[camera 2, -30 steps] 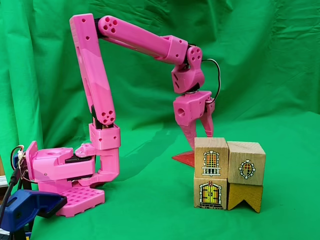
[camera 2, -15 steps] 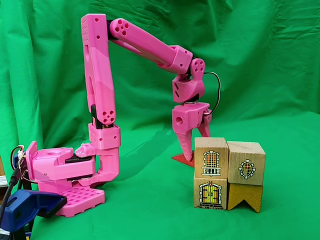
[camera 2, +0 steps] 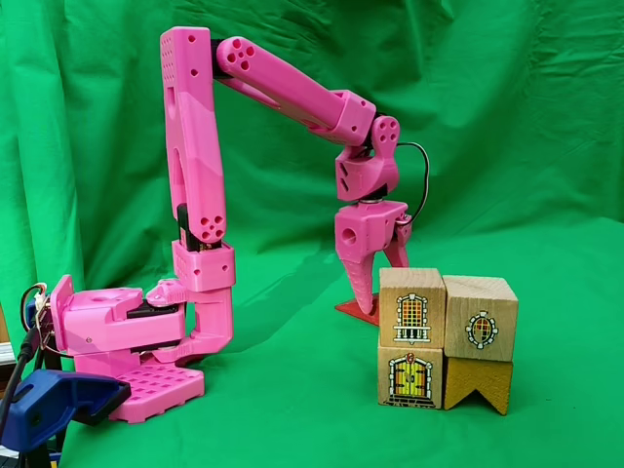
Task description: Grasp some building blocks and build the house on the picture.
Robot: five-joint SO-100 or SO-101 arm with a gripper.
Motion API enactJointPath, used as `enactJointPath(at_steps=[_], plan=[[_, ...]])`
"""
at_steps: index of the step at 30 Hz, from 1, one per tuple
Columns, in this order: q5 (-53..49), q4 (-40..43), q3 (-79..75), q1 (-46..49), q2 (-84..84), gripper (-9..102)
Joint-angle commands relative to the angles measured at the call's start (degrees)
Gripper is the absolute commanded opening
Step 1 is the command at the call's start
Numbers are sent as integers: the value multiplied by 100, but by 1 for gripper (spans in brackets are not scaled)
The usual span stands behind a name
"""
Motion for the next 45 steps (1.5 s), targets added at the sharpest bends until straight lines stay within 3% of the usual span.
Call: enactJointPath(at_steps=[1,23,33,45], plan=[[35,-9,-519,18,-167,39],[35,44,-62,26,-343,37],[35,35,-88,26,-281,22],[35,35,-97,35,26,20]])
